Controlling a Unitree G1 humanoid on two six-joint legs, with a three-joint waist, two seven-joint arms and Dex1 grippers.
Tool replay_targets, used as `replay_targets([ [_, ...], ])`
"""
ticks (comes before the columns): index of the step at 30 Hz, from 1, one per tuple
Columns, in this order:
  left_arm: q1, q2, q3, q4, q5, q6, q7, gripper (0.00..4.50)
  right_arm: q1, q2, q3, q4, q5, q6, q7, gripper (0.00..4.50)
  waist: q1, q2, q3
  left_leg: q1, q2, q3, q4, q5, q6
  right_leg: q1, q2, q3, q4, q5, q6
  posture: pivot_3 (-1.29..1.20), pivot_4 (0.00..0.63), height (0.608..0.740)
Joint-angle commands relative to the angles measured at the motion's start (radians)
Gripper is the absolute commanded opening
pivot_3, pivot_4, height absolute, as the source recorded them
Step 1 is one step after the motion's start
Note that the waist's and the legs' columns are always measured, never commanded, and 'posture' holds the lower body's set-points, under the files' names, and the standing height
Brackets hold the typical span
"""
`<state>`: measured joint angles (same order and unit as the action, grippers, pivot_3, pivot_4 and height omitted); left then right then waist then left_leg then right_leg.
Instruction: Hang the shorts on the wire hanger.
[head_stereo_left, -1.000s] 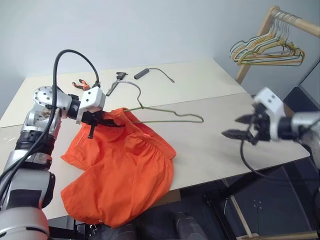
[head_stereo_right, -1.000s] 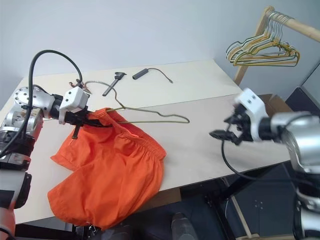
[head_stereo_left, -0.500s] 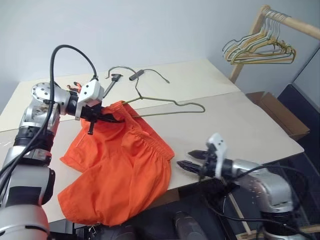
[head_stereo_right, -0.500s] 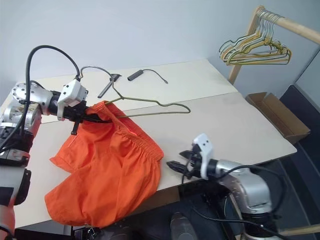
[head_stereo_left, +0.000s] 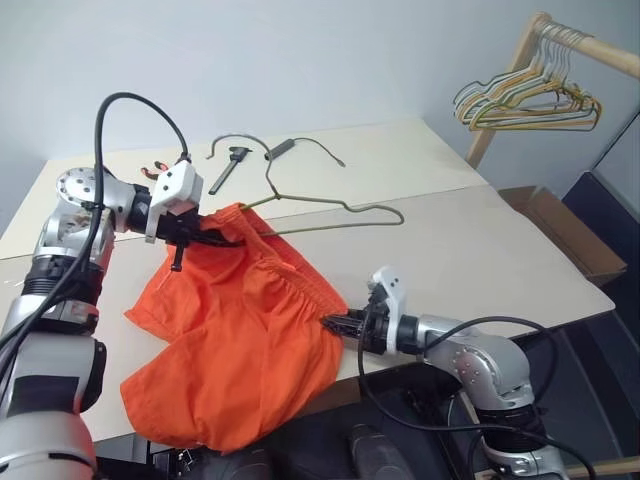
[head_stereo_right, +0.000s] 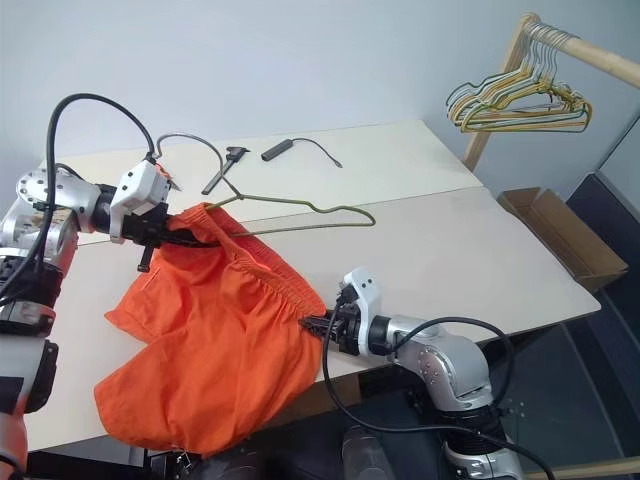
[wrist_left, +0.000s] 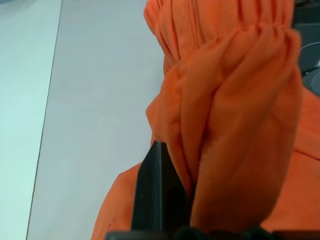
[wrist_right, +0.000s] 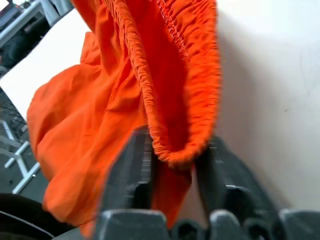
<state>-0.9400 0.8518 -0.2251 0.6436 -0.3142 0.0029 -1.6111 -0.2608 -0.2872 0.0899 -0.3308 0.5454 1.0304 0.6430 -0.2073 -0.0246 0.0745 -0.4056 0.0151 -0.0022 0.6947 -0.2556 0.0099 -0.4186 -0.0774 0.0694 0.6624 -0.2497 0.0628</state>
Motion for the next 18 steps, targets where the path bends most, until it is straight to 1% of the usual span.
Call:
replay_targets([
  [1, -0.006, 0.015, 0.045, -0.027, -0.007, 0.003, -0.003, 0.0, -0.006, -0.034, -0.054, -0.031, 0.054, 0.004, 0.017, 0.15, 0.0, 0.0, 0.0, 0.0, 0.0, 0.0, 0.0, 0.0, 0.0, 0.0, 0.0, 0.0, 0.0, 0.0, 0.0, -0.17, 0.047, 0.74],
  [2, -0.001, 0.019, 0.048, -0.032, -0.008, 0.007, -0.003, 0.0, -0.008, -0.051, -0.061, -0.028, 0.058, 0.004, 0.02, 0.04, 0.0, 0.0, 0.0, 0.0, 0.0, 0.0, 0.0, 0.0, 0.0, 0.0, 0.0, 0.0, 0.0, 0.0, 0.0, -0.17, 0.047, 0.74],
  [5, 0.03, 0.069, 0.028, -0.062, -0.039, 0.017, -0.003, 0.0, -0.032, -0.122, -0.08, -0.004, 0.054, 0.012, 0.031, 0.04, -0.001, 0.0, 0.0, 0.0, 0.0, 0.0, 0.0, 0.0, 0.0, 0.0, 0.0, 0.0, 0.0, 0.0, 0.0, -0.17, 0.047, 0.74],
  [8, 0.069, 0.136, 0.014, -0.096, -0.084, 0.03, -0.003, 0.0, -0.077, -0.227, -0.095, 0.047, 0.043, 0.011, 0.068, 0.04, -0.01, 0.0, 0.0, 0.0, 0.0, 0.001, 0.0, 0.0, 0.0, -0.001, 0.0, 0.001, 0.0, 0.0, 0.0, -0.18, 0.048, 0.74],
  [11, 0.108, 0.184, 0.013, -0.127, -0.104, 0.021, -0.003, 0.0, -0.138, -0.355, -0.092, 0.098, 0.033, -0.012, 0.143, 0.04, -0.006, 0.0, 0.0, 0.001, 0.0, 0.001, 0.0, 0.0, 0.0, 0.0, 0.0, 0.001, -0.001, 0.0, 0.0, -0.17, 0.047, 0.74],
  [14, 0.142, 0.253, -0.03, -0.171, -0.178, 0.033, -0.003, 0.0, -0.194, -0.469, -0.045, 0.158, -0.013, -0.061, 0.218, 0.04, 0.0, 0.0, 0.0, 0.0, 0.0, 0.001, 0.0, 0.0, 0.0, 0.0, 0.0, 0.0, -0.002, 0.0, 0.0, -0.17, 0.047, 0.74],
  [15, 0.151, 0.266, -0.04, -0.179, -0.182, 0.031, -0.003, 0.0, -0.211, -0.502, -0.022, 0.182, -0.039, -0.092, 0.237, 0.04, 0.0, 0.0, 0.0, 0.0, 0.001, 0.001, 0.0, 0.0, 0.0, 0.0, 0.0, 0.0, -0.002, 0.0, 0.0, -0.17, 0.047, 0.74],
  [18, 0.167, 0.268, -0.041, -0.175, -0.18, 0.018, -0.003, 0.0, -0.251, -0.589, 0.06, 0.241, -0.125, -0.192, 0.282, 0.04, 0.004, 0.0, 0.0, 0.0, 0.0, 0.001, 0.0, 0.0, 0.0, 0.001, 0.0, 0.0, -0.003, 0.0, 0.0, -0.17, 0.045, 0.74],
])
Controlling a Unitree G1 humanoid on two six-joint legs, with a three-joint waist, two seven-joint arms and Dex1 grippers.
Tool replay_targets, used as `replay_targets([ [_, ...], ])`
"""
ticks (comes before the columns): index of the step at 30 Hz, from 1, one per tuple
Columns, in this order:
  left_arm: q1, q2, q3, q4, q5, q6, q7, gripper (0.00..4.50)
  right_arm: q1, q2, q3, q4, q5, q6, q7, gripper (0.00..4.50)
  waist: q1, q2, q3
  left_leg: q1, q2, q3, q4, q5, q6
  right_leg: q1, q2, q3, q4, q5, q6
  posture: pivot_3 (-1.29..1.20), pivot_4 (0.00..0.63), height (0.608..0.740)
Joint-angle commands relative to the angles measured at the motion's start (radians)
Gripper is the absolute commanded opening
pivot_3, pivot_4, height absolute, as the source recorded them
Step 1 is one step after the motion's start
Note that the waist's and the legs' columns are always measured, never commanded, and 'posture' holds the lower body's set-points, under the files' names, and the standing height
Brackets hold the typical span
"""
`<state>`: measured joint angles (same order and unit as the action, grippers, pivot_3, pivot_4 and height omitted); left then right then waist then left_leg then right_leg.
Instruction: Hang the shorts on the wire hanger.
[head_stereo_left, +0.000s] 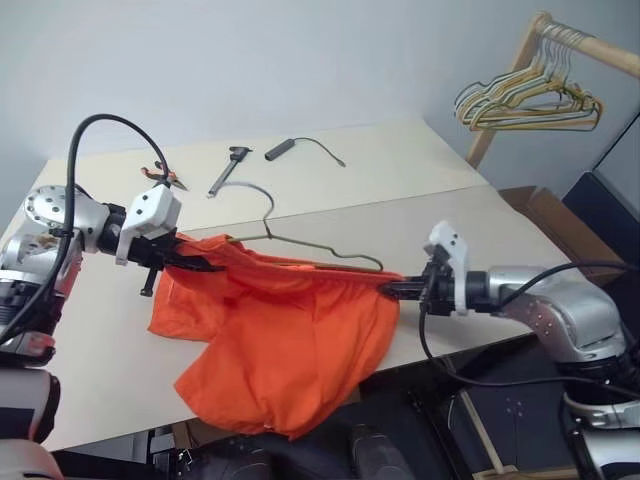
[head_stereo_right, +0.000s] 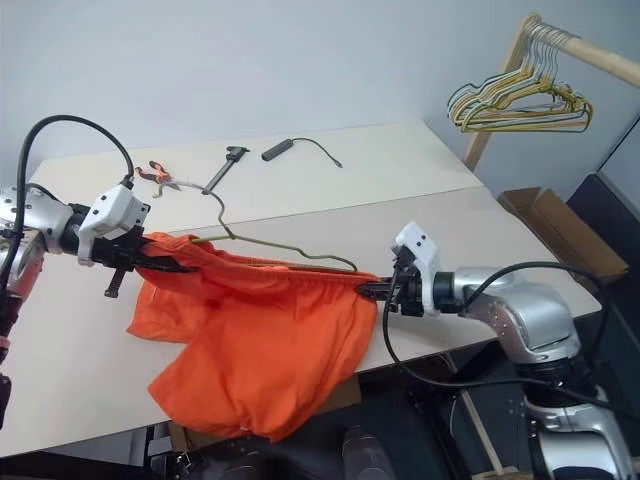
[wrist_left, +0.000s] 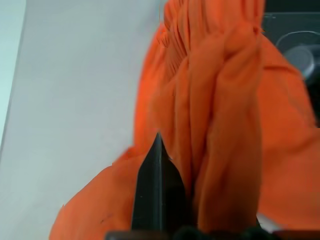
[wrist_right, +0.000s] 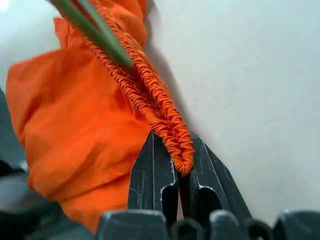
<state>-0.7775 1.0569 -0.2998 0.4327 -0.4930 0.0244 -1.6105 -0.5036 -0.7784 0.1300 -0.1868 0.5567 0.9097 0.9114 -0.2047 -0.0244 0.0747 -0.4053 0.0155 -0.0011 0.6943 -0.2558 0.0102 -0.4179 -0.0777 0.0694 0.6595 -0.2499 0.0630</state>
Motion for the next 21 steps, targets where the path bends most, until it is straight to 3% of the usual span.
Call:
replay_targets([
  [1, 0.005, 0.056, 0.043, 0.036, 0.002, 0.007, -0.004, 0.0, -0.019, -0.112, 0.032, 0.117, -0.151, -0.094, 0.023, 0.04, 0.001, 0.0, 0.0, 0.0, 0.0, 0.0, 0.0, 0.0, 0.0, 0.0, 0.0, 0.0, 0.0, 0.0, 0.0, -0.17, 0.043, 0.74],
  [14, 0.079, 0.009, 0.097, 0.063, 0.158, -0.029, 0.038, 0.0, -0.052, -0.234, 0.004, 0.148, -0.146, -0.243, 0.144, 0.04, -0.002, 0.0, 0.0, -0.001, 0.0, 0.001, 0.0, 0.0, 0.0, -0.001, 0.0, 0.0, 0.0, 0.0, 0.0, -0.18, 0.034, 0.74],
  [21, 0.104, -0.038, 0.102, 0.037, 0.179, -0.034, 0.054, 0.0, -0.103, -0.218, -0.001, 0.068, -0.103, -0.248, 0.175, 0.04, -0.002, 0.0, 0.0, -0.001, 0.0, 0.001, 0.0, 0.0, 0.0, -0.001, 0.0, 0.001, 0.001, 0.0, 0.0, -0.19, 0.033, 0.74],
])
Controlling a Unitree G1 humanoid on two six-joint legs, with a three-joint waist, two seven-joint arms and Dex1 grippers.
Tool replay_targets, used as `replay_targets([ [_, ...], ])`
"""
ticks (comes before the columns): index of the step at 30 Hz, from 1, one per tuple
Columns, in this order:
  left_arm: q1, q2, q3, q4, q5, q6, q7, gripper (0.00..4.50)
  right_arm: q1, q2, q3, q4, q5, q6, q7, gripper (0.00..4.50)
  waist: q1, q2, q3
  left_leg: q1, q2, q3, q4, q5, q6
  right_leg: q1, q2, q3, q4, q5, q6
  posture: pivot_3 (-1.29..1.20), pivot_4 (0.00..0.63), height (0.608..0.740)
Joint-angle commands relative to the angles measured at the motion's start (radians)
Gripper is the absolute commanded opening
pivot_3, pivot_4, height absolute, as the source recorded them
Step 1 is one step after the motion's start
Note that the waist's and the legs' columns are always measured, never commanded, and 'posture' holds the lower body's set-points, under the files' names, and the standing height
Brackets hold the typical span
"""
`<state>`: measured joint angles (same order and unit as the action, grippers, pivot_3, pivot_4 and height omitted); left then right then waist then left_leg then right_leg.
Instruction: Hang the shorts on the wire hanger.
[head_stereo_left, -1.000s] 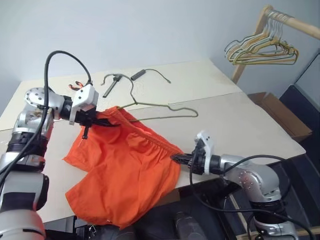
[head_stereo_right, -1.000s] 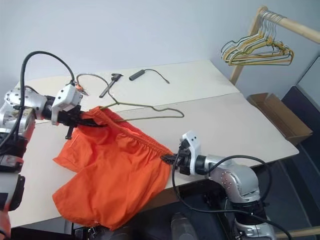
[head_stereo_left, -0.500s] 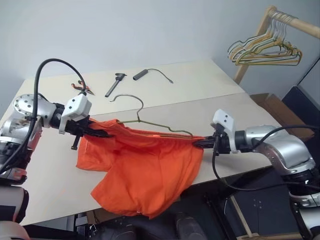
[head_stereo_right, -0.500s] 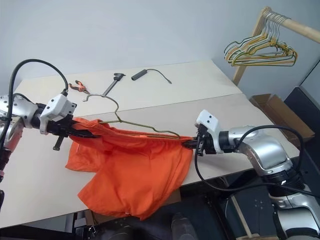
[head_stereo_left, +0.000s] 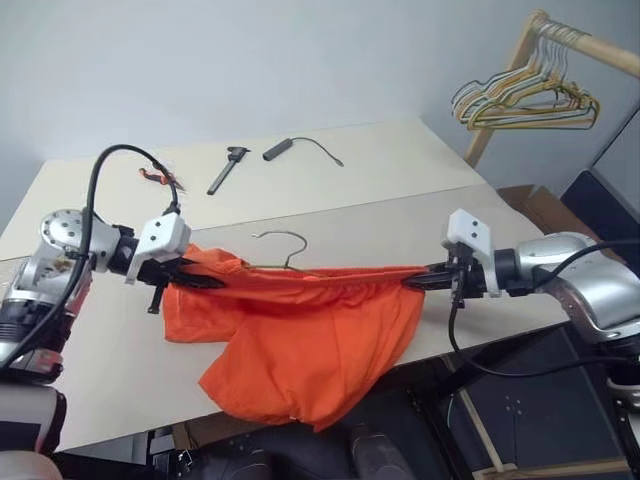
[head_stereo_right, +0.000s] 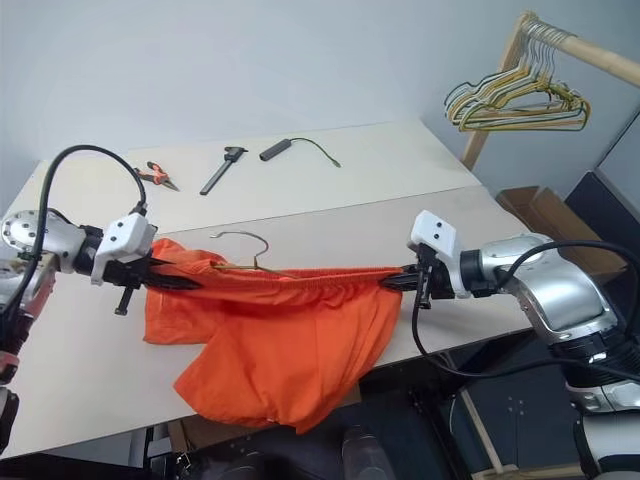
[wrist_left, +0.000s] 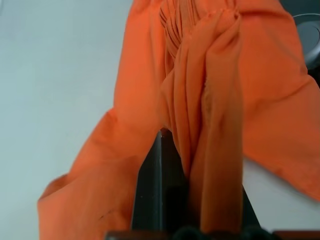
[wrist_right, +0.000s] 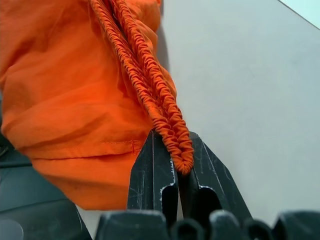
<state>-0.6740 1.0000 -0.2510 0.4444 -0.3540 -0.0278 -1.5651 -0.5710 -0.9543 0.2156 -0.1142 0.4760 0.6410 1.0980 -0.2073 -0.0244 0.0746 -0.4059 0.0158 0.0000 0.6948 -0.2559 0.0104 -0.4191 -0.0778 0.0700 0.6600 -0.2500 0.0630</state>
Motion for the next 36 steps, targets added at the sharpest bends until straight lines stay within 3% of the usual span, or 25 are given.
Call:
replay_targets([
  [1, 0.0, 0.003, 0.056, 0.012, 0.033, 0.033, 0.015, 0.0, -0.044, -0.031, -0.079, -0.03, -0.019, 0.027, -0.015, 0.04, 0.0, 0.0, 0.0, 0.0, 0.0, 0.0, 0.0, 0.0, 0.0, 0.0, 0.0, 0.0, 0.0, 0.0, 0.0, -0.19, 0.032, 0.74],
  [3, -0.008, -0.035, 0.061, -0.008, 0.026, 0.062, 0.034, 0.0, -0.055, -0.012, -0.056, -0.085, -0.019, 0.047, -0.024, 0.04, 0.0, 0.0, 0.0, 0.0, 0.0, 0.0, 0.0, 0.0, 0.0, 0.0, 0.0, 0.0, 0.0, 0.0, 0.0, -0.19, 0.032, 0.74],
  [4, -0.016, -0.055, 0.064, -0.016, 0.025, 0.076, 0.043, 0.0, -0.06, 0.0, -0.042, -0.107, -0.026, 0.059, -0.037, 0.31, 0.0, 0.0, 0.0, 0.0, 0.0, 0.0, 0.0, 0.0, 0.0, 0.0, 0.0, 0.0, 0.0, 0.0, 0.0, -0.19, 0.032, 0.74],
  [16, -0.052, -0.123, 0.087, -0.022, 0.054, 0.111, 0.034, 0.0, -0.035, -0.004, -0.111, -0.17, -0.029, 0.109, -0.064, 4.36, -0.003, 0.0, 0.0, 0.0, 0.0, 0.0, 0.0, 0.0, 0.0, 0.0, 0.0, 0.0, 0.0, 0.0, 0.0, -0.23, 0.028, 0.74],
  [23, -0.072, -0.144, 0.087, -0.006, 0.079, 0.103, 0.002, 0.0, -0.149, 0.056, -0.139, -0.218, 0.022, 0.204, -0.114, 4.47, -0.02, 0.0, 0.0, 0.0, -0.001, 0.0, 0.0, 0.0, 0.0, 0.0, 0.0, 0.0, 0.001, 0.0, 0.0, -0.24, 0.028, 0.74],
  [33, -0.073, -0.153, 0.103, -0.001, 0.092, 0.103, -0.013, 0.0, -0.344, 0.38, 0.094, -0.226, -0.022, 0.393, -0.289, 4.47, -0.058, 0.001, -0.001, 0.0, -0.001, -0.002, 0.0, 0.0, 0.0, -0.001, -0.001, 0.0, 0.004, 0.0, 0.0, -0.23, 0.026, 0.74],
  [36, -0.068, -0.153, 0.111, -0.011, 0.091, 0.11, -0.013, 0.0, -0.367, 0.419, 0.148, -0.169, -0.066, 0.382, -0.307, 3.93, -0.057, 0.001, -0.001, 0.0, -0.001, -0.003, 0.0, 0.0, 0.0, -0.001, -0.001, -0.001, 0.005, 0.0, 0.0, -0.22, 0.026, 0.74],
])
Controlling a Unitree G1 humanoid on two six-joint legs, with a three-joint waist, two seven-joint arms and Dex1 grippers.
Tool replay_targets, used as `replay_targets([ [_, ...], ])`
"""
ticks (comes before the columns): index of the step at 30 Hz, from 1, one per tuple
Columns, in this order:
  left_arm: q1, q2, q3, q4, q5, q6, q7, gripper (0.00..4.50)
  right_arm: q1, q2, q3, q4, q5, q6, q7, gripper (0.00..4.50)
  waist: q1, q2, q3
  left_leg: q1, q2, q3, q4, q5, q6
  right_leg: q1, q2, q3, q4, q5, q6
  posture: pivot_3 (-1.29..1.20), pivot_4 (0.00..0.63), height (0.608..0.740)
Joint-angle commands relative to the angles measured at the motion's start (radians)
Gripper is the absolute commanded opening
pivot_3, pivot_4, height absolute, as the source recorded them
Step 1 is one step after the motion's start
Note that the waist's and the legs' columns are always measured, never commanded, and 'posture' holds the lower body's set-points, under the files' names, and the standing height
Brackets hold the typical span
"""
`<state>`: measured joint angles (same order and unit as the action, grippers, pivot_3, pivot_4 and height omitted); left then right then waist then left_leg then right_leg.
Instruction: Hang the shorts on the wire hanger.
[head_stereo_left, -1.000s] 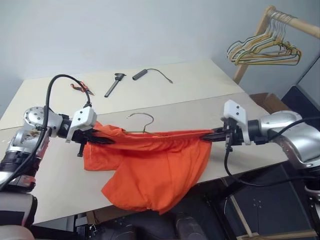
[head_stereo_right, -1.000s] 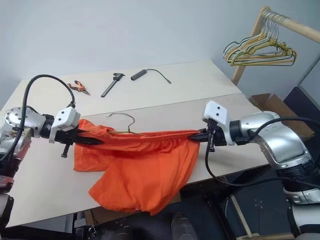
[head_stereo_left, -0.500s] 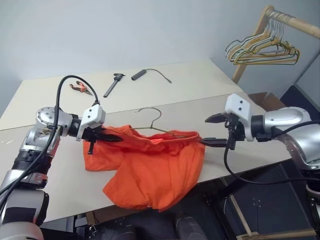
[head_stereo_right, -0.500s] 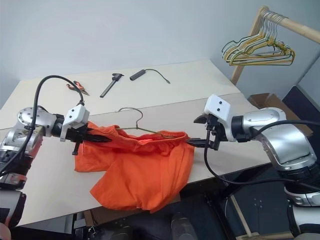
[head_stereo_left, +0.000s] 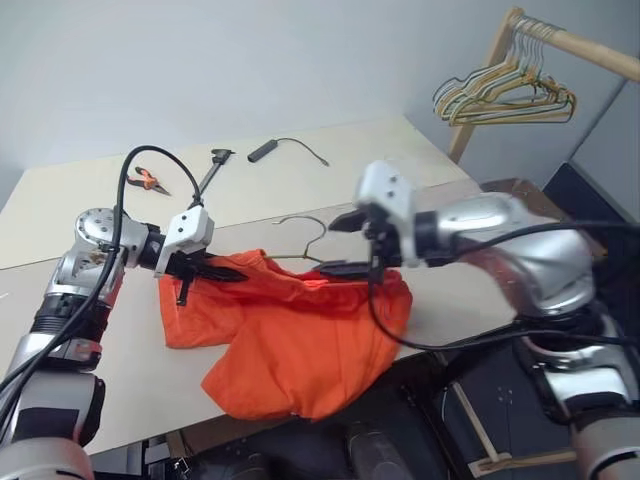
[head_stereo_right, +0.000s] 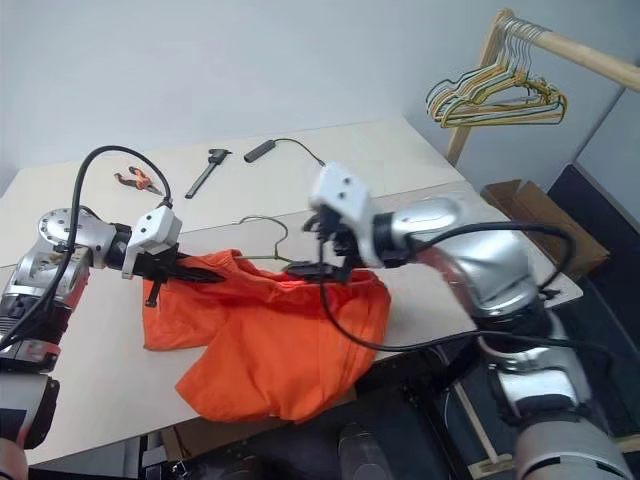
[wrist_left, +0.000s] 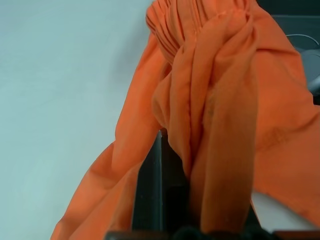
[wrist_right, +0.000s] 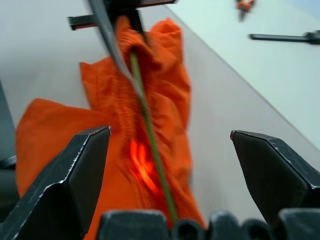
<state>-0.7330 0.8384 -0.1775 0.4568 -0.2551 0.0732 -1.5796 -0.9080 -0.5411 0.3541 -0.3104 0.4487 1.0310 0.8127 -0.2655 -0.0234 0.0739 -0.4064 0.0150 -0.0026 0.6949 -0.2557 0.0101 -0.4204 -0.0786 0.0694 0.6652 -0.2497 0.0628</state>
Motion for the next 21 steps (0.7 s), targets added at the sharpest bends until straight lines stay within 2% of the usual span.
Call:
replay_targets([
  [1, -0.008, 0.009, 0.04, -0.024, -0.008, 0.01, 0.001, 0.0, -0.033, 0.005, 0.011, 0.032, -0.041, -0.014, -0.016, 3.62, 0.004, 0.0, 0.0, 0.0, 0.0, 0.0, 0.0, 0.0, 0.0, 0.0, 0.0, 0.0, 0.0, 0.0, 0.0, -0.22, 0.026, 0.74],
  [11, -0.002, 0.009, 0.054, -0.033, -0.007, 0.017, 0.004, 0.0, -0.003, -0.019, -0.008, 0.034, -0.043, -0.13, 0.08, 0.19, 0.002, 0.0, 0.0, 0.0, -0.001, -0.001, 0.0, 0.0, 0.0, 0.0, -0.001, -0.001, 0.0, 0.0, 0.0, -0.21, 0.028, 0.74],
  [12, -0.001, 0.007, 0.057, -0.035, -0.008, 0.017, 0.004, 0.0, 0.001, -0.019, -0.008, 0.036, -0.045, -0.139, 0.085, 0.01, 0.002, 0.0, 0.0, 0.0, -0.001, -0.001, 0.0, 0.0, 0.0, 0.0, -0.001, -0.001, 0.0, 0.0, 0.0, -0.21, 0.028, 0.74],
  [17, 0.002, 0.002, 0.08, -0.048, -0.029, 0.033, 0.011, 0.0, 0.01, -0.019, -0.005, 0.053, -0.058, -0.171, 0.105, 0.01, 0.002, 0.0, 0.0, 0.0, -0.001, -0.001, 0.0, 0.0, 0.0, 0.0, -0.001, -0.001, 0.0, 0.0, 0.0, -0.21, 0.028, 0.74],
  [21, 0.0, 0.012, 0.105, -0.07, -0.058, 0.08, 0.0, 1.07, 0.013, -0.032, -0.015, 0.082, -0.067, -0.201, 0.128, 0.0, 0.002, 0.0, 0.0, 0.0, -0.001, -0.001, 0.0, 0.0, 0.0, 0.0, -0.001, -0.001, 0.0, 0.0, 0.0, -0.2, 0.029, 0.74],
])
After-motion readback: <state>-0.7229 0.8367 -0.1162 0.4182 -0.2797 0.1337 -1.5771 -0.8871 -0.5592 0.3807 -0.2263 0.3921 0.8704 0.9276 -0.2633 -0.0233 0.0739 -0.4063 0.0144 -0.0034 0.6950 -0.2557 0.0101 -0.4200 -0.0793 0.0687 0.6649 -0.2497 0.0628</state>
